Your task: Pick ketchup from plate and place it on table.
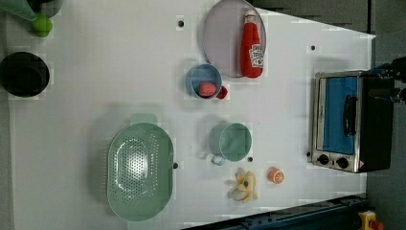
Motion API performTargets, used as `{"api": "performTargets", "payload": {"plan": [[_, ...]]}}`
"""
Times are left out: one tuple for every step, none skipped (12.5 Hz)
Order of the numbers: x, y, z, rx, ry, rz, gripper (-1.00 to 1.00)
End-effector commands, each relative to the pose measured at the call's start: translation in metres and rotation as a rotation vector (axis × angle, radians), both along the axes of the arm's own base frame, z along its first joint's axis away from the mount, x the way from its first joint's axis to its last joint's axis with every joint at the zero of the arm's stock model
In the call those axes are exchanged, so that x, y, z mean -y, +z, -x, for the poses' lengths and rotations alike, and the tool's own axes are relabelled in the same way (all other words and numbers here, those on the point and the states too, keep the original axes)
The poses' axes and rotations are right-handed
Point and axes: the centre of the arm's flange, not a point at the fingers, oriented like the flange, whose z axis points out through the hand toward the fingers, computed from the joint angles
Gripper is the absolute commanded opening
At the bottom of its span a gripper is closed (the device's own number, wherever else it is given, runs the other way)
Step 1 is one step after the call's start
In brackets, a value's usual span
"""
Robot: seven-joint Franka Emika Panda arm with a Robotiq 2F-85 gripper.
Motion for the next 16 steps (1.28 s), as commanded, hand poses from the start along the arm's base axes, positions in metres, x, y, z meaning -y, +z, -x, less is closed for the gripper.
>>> {"api": "performTargets", "payload": {"plan": [[0.008,0.029,0.068,-0.061,-0.056,0.012,0.57],[0.009,0.025,0.066,-0.072,-0.056,0.011,0.79],[0.01,0.023,0.065,-0.075,-0.059,0.01,0.99],[0.012,0.024,0.065,-0.074,-0.061,0.01,1.0],[0.012,0.024,0.065,-0.073,-0.061,0.01,1.0],[0.012,0.023,0.064,-0.068,-0.061,0.009,1.0],[0.011,0.02,0.059,-0.058,-0.053,0.009,1.0],[0.009,0.015,0.054,-0.054,-0.045,0.009,1.0],[0.008,0.006,0.049,-0.065,-0.04,0.008,1.0],[0.005,-0.005,0.043,-0.078,-0.033,0.007,1.0],[0.003,-0.018,0.036,-0.096,-0.023,0.006,1.0],[-0.001,-0.031,0.029,-0.111,-0.002,0.004,1.0],[-0.004,-0.044,0.022,-0.119,0.026,0.002,1.0],[-0.007,-0.058,0.014,-0.123,0.054,-0.002,1.0],[-0.01,-0.068,0.003,-0.098,0.093,-0.004,1.0],[-0.011,-0.079,-0.006,-0.084,0.133,-0.006,1.0]]}}
